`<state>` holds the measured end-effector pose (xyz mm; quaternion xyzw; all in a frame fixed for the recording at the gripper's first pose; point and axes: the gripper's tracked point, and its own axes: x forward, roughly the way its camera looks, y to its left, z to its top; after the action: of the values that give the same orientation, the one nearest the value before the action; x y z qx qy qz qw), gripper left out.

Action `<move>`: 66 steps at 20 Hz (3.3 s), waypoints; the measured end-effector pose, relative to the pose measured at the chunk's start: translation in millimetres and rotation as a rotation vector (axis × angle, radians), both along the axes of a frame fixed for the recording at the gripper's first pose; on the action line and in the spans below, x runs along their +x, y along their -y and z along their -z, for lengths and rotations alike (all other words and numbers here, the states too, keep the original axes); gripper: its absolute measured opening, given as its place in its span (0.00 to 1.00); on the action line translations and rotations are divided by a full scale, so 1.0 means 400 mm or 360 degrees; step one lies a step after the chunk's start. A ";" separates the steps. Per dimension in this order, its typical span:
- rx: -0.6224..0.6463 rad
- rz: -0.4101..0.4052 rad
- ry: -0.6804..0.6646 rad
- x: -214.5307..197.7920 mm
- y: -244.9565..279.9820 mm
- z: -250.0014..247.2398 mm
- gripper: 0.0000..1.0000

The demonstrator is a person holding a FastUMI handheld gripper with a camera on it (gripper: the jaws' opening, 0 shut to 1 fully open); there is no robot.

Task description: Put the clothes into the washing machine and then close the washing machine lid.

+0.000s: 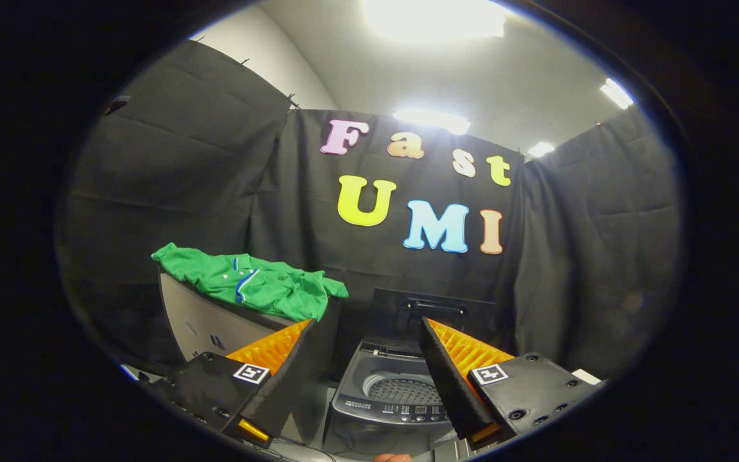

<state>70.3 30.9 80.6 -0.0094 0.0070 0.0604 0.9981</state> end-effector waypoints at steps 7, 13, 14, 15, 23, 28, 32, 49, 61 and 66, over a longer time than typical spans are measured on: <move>0.0214 -0.0109 -0.0243 0.159 -0.137 -0.130 0.98; 0.0166 -0.0203 -0.0297 0.305 -0.259 -0.243 0.99; 0.0151 -0.0211 -0.0313 0.326 -0.277 -0.248 0.99; 0.0149 -0.0220 -0.0336 0.347 -0.295 -0.256 0.99; 0.0173 -0.0418 -0.0741 0.464 -0.501 -0.186 0.99; 0.0096 -0.0475 -0.0850 0.497 -0.602 -0.136 0.99; 0.0043 -0.0526 -0.0985 0.512 -0.666 -0.080 0.99; -0.0097 -0.0576 -0.1306 0.503 -0.716 0.102 0.99; -0.0172 -0.0720 -0.1334 0.487 -0.743 0.105 0.27; -0.0283 -0.0784 -0.1208 0.478 -0.749 0.102 0.02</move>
<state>261.4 330.6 39.7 -0.0736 0.3748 0.2942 0.8761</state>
